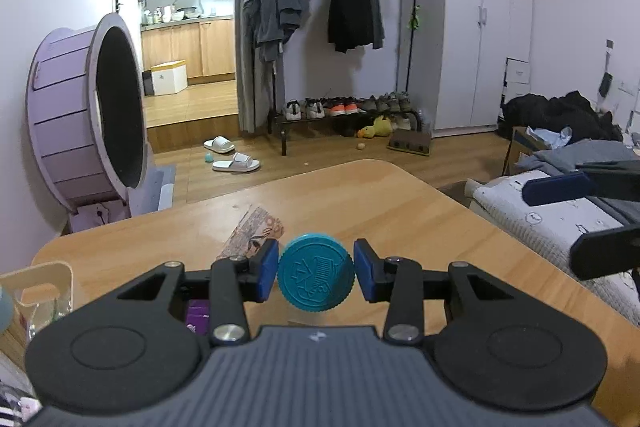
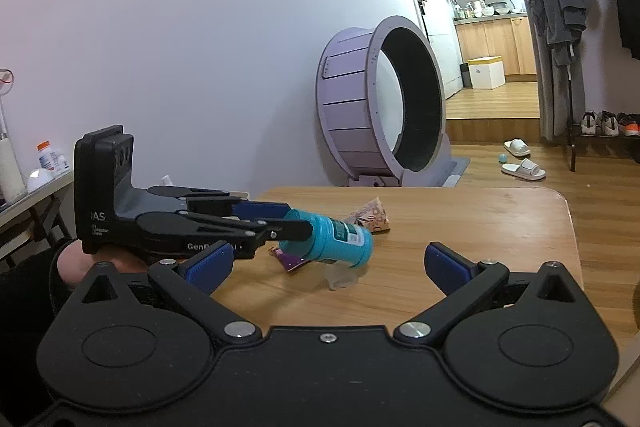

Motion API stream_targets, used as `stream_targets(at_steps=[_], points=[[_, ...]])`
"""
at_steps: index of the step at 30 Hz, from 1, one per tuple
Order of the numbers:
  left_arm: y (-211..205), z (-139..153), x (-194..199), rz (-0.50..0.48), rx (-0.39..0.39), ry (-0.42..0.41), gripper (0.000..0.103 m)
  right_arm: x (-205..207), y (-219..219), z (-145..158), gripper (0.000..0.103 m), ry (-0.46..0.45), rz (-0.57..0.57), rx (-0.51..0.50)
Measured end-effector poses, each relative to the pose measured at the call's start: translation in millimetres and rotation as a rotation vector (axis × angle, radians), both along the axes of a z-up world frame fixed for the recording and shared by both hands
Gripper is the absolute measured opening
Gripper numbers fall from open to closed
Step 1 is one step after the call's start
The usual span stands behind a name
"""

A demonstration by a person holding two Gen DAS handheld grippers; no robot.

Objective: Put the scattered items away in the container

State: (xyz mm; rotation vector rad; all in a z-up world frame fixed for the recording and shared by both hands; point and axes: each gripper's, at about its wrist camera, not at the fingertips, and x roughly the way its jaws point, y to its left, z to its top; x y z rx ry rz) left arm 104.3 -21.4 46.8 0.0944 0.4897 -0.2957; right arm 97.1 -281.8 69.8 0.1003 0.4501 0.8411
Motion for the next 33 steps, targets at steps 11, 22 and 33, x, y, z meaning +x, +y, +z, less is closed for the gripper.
stream_targets(at_steps=[11, 22, 33], points=[[22.0, 27.0, -41.8, 0.004, 0.023, -0.011, 0.02, 4.3, -1.4, 0.5, 0.103, 0.003, 0.006, 0.009], [47.9, 7.3, -71.4, 0.036, -0.019, 0.038, 0.025, -2.4, 7.1, -0.5, 0.103, 0.01, 0.053, 0.003], [72.8, 6.3, -120.2, 0.1, -0.069, 0.088, 0.051, -22.0, 36.3, -3.7, 0.103, 0.022, 0.214, -0.044]])
